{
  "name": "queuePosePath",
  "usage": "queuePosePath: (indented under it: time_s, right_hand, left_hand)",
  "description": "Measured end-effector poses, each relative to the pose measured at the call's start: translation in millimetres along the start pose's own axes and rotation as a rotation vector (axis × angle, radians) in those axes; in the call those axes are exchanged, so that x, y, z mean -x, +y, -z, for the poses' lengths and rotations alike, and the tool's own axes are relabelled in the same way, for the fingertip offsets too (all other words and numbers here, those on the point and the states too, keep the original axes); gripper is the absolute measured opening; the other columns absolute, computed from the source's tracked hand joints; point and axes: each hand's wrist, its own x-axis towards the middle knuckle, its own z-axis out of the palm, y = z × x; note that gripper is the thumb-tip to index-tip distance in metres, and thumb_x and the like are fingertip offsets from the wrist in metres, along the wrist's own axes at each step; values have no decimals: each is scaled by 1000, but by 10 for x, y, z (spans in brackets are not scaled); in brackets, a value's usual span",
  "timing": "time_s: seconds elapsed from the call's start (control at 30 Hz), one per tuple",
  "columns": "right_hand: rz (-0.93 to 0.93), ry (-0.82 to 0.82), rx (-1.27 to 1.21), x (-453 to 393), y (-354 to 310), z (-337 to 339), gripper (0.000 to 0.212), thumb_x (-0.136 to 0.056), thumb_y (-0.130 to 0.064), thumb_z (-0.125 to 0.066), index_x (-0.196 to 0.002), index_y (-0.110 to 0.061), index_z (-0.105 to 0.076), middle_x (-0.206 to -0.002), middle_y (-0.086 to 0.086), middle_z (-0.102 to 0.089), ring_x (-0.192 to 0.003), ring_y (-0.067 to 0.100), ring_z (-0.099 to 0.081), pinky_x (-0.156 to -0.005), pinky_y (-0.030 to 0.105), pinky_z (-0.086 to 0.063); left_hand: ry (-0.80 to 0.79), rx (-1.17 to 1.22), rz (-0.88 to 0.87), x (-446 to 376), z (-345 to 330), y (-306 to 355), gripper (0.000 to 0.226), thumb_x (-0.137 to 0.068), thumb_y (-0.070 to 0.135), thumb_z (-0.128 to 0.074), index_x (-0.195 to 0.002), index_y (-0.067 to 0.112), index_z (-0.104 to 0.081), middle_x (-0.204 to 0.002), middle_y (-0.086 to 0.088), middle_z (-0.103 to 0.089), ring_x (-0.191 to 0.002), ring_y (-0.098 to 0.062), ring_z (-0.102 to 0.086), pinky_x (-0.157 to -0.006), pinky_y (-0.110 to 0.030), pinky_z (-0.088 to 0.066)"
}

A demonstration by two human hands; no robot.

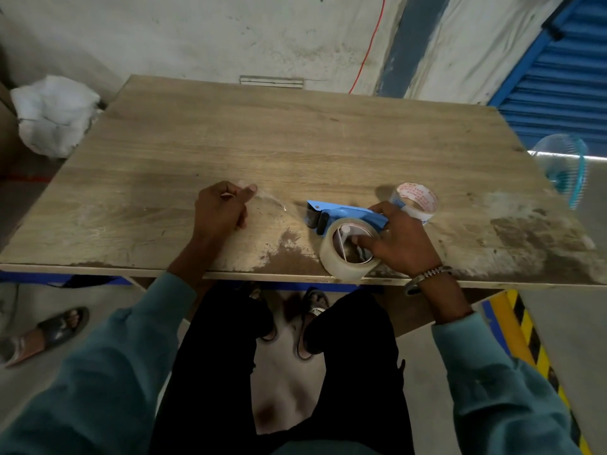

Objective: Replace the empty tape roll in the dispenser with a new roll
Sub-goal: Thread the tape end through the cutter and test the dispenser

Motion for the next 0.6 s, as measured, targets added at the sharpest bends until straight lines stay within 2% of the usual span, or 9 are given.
queuePosePath:
  time_s: [0.1, 0.2, 0.3, 0.37, 0.47, 0.53, 0.6]
  right_hand:
    - [18, 62, 98, 32, -6, 5, 51, -81, -42, -84, -125, -22, -67, -110, 5, -76, -101, 24, -72, -84, 33, -55]
    - [57, 161, 207, 33, -21, -17, 45, -80, -53, -81, -111, -20, -76, -97, 8, -79, -92, 28, -74, -76, 34, -54]
    - [32, 224, 243, 47, -43, -66, 46, -79, -61, -79, -92, -18, -73, -82, 9, -76, -81, 31, -72, -64, 35, -50]
    - [22, 232, 216, 68, -62, -95, 47, -79, -62, -78, -86, -16, -68, -77, 9, -73, -76, 31, -70, -62, 36, -51]
    - [60, 182, 132, 102, -85, -114, 44, -82, -52, -80, -82, -13, -61, -73, 7, -69, -72, 29, -66, -62, 38, -50]
    - [96, 168, 96, 131, -102, -122, 44, -85, -46, -79, -84, -10, -54, -69, 8, -65, -67, 30, -63, -60, 39, -49]
    - [105, 133, 54, 162, -122, -122, 42, -89, -39, -77, -89, -9, -49, -68, 7, -62, -62, 26, -60, -56, 37, -44]
  left_hand:
    - [-95, 130, 189, -45, 68, 119, 32, -90, 37, -80, -81, 7, -71, -60, -1, -68, -49, -10, -62, -48, -21, -50]
    - [-172, 167, 250, -67, 79, 169, 36, -90, 42, -78, -80, 9, -73, -67, -3, -74, -54, -10, -67, -53, -22, -53]
    - [-187, 105, 252, -65, 3, 177, 41, -95, 50, -71, -87, 10, -77, -78, -7, -80, -60, -11, -73, -58, -23, -54]
    - [-194, 78, 236, -54, -42, 189, 42, -99, 53, -63, -101, 13, -76, -86, -4, -82, -64, -11, -75, -60, -23, -52]
    - [-254, 86, 159, -13, -44, 184, 33, -107, 42, -54, -124, 18, -70, -105, 2, -81, -78, -10, -78, -67, -25, -51]
    - [-297, 96, 100, 19, -30, 151, 33, -109, 39, -50, -125, 19, -71, -108, 3, -81, -83, -10, -78, -69, -24, -50]
    - [-294, 96, 69, 30, -12, 120, 39, -110, 44, -46, -117, 17, -73, -102, 2, -81, -78, -8, -76, -66, -20, -50]
